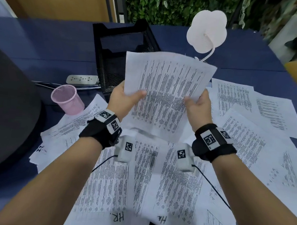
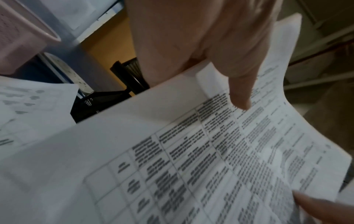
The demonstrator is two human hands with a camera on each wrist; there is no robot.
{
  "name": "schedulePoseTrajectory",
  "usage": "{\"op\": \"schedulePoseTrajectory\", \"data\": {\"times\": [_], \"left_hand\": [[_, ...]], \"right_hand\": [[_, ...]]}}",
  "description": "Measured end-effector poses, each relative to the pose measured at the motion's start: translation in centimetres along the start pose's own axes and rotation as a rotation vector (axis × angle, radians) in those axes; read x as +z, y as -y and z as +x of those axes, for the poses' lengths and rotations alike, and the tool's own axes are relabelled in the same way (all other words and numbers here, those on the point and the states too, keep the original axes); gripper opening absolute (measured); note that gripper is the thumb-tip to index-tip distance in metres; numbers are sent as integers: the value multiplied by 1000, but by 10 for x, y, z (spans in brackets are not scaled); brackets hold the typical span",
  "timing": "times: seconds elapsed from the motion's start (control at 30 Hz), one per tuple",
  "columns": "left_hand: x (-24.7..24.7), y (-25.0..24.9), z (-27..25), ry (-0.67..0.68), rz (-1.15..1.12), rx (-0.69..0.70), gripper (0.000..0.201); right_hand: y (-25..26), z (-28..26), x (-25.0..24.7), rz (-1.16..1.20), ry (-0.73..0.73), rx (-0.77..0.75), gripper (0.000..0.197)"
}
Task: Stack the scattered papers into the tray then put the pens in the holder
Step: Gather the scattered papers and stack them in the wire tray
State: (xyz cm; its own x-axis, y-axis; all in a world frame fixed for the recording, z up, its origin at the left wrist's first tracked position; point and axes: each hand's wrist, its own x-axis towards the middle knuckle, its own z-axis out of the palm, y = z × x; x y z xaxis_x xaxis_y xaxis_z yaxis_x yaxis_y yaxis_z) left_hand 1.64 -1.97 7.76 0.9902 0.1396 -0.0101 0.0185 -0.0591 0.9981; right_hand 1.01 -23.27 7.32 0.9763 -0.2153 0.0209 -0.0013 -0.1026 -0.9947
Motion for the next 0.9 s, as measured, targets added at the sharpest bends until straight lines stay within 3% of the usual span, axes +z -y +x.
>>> {"op": "schedulePoseTrajectory", "data": {"times": [0.1,0.27,0.4,0.53,0.73,0.9], "left_hand": [[-3,1,0,51,96,-95,29],[-6,30,-19,104,299,-235,31],[-1,48,-34,123,370,-373,30],[9,66,-40,121,478,-459,49],[13,97,-39,191,629,-487,48],[11,102,-37,182,668,-518,54]], "right_hand": [[-6,2,-4,-27,23,46,23],[-41,0,-15,-251,171,239,29],[-79,-4,-35,-651,153,388,34],[-105,-7,-53,-1090,49,508,35],[-126,-7,-74,-1154,-97,622,71],[-126,-3,-79,-1168,-134,672,68]]}}
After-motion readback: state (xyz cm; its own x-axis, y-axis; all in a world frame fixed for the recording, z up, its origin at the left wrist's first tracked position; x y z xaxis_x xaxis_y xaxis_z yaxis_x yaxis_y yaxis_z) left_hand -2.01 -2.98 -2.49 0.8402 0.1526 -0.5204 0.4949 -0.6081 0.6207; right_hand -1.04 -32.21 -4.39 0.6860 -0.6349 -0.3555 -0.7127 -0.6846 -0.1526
